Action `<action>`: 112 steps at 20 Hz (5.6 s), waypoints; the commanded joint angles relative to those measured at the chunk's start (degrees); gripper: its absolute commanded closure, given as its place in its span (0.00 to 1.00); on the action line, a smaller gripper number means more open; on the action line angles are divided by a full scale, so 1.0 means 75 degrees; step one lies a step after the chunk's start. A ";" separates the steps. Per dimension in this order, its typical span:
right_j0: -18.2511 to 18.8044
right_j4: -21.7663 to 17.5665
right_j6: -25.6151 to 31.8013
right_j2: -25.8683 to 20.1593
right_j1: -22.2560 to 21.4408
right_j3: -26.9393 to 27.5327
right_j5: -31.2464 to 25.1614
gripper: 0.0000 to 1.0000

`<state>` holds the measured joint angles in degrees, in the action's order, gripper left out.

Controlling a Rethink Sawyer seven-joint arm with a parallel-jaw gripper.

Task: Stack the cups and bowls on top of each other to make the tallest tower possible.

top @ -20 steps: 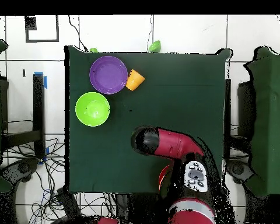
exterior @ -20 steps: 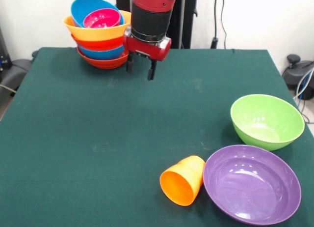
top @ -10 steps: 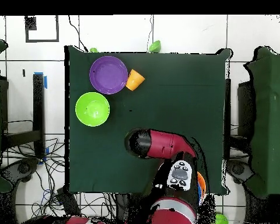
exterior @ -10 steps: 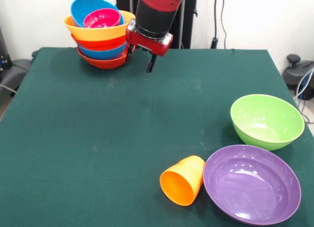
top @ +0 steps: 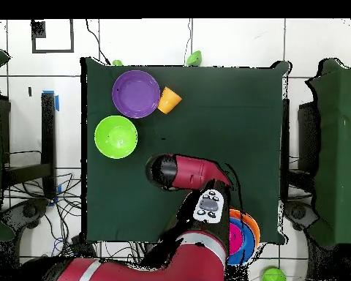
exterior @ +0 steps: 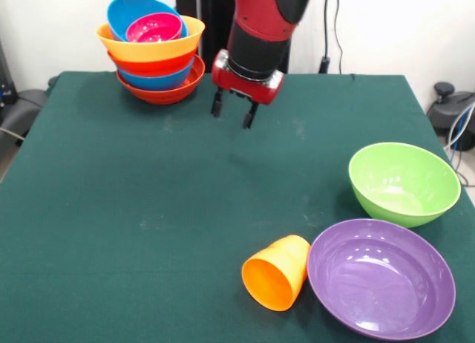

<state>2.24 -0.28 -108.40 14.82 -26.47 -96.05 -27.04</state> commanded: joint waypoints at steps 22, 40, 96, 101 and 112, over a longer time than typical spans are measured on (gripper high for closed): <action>0.0878 -0.1047 0.2282 -0.2945 -0.0304 0.2222 -0.2350 0.00; -0.0245 -0.1235 0.0004 -0.2944 0.0264 0.3773 -0.3777 0.00; 0.0668 -0.0816 -0.0009 -0.2783 0.1214 0.2338 -0.2111 0.00; 0.0713 -0.0952 -0.0201 -0.2781 0.1085 0.2140 -0.1540 1.00; 0.0902 -0.0912 -0.0189 -0.2741 0.1252 0.2516 -0.1878 1.00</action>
<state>8.07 -7.82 -108.40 -0.20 -18.38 -77.11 -41.32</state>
